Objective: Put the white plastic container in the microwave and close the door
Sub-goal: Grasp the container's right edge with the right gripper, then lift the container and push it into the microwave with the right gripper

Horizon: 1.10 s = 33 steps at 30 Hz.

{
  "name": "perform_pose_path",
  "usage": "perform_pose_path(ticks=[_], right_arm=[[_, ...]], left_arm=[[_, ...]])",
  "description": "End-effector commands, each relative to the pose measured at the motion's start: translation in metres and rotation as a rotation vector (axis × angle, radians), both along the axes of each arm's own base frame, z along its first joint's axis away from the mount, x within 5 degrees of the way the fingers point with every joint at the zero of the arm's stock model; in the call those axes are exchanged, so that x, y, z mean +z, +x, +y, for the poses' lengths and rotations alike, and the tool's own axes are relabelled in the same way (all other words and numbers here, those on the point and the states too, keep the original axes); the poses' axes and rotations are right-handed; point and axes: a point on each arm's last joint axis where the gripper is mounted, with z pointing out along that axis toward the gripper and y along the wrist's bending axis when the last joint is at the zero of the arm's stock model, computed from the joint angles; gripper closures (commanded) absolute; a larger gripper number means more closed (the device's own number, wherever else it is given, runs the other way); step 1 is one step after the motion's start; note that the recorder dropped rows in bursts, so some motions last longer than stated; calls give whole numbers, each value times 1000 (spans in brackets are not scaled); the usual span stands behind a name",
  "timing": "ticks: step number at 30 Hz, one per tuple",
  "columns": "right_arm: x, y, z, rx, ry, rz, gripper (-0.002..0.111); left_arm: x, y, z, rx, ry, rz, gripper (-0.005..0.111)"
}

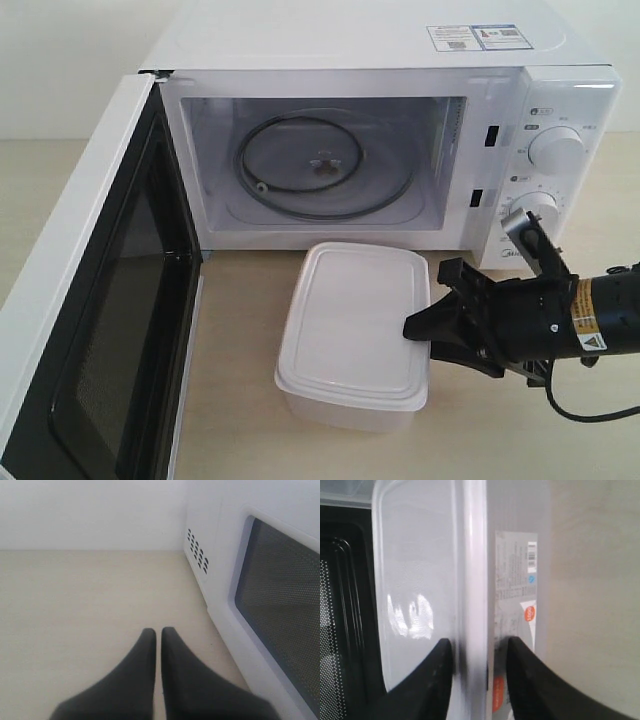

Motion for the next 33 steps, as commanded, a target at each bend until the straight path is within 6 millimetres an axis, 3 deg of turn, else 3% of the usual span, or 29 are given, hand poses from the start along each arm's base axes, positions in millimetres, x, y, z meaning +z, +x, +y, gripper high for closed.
perform_pose_path(ticks=[1, 12, 18, 28, 33], right_arm=[[1, 1, 1, 14, 3, -24, 73], [1, 1, 1, 23, 2, -32, 75], [4, 0, 4, 66, 27, -77, 108], [4, 0, 4, 75, 25, -87, 108], [15, -1, 5, 95, 45, -136, 108]], left_arm=[[-1, 0, 0, 1, -7, 2, 102], [-1, 0, 0, 1, -7, 2, 102], [-1, 0, 0, 1, -7, 2, 102], [-1, 0, 0, 1, -7, 2, 102], [-1, 0, 0, 1, -7, 2, 102]])
